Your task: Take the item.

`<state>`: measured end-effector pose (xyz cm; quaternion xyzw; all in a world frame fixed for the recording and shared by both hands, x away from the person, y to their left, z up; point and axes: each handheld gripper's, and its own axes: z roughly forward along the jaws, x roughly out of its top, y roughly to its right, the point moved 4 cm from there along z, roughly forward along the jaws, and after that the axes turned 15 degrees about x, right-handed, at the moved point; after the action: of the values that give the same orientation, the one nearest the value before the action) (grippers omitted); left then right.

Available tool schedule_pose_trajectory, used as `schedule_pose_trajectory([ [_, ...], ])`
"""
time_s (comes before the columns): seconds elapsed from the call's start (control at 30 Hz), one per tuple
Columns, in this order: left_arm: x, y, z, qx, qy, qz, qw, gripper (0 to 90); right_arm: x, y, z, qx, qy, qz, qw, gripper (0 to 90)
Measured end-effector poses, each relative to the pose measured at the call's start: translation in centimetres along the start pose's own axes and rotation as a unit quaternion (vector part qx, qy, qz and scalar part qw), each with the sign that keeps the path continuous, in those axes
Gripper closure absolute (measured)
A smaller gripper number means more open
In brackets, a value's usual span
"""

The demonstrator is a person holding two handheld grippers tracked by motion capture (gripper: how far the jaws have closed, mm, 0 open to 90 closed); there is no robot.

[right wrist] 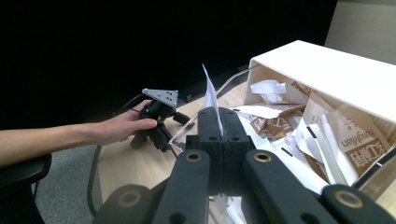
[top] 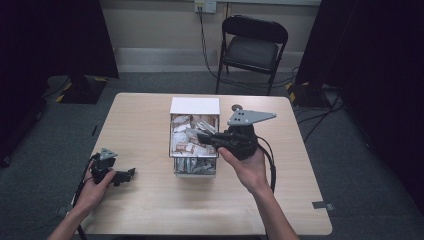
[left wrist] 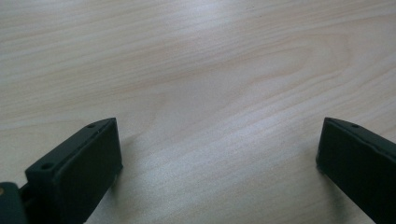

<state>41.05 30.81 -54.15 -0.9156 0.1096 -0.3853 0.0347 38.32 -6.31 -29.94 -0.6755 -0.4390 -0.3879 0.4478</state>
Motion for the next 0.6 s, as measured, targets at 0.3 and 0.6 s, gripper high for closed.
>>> schedule_pose_trajectory([
  [0.3, 0.0, 0.0, 0.0, 0.0, 0.0, 0.0, 1.0, 0.0, 0.3, -0.4, -0.7, -0.008, 0.006, -0.008, 0.9999, 89.9],
  [0.6, 0.0, 0.0, 0.0, 0.0, 0.0, 0.0, 1.0, 0.0, 0.7, -0.5, -1.9, -0.012, 0.018, -0.006, 0.9997, 89.9],
])
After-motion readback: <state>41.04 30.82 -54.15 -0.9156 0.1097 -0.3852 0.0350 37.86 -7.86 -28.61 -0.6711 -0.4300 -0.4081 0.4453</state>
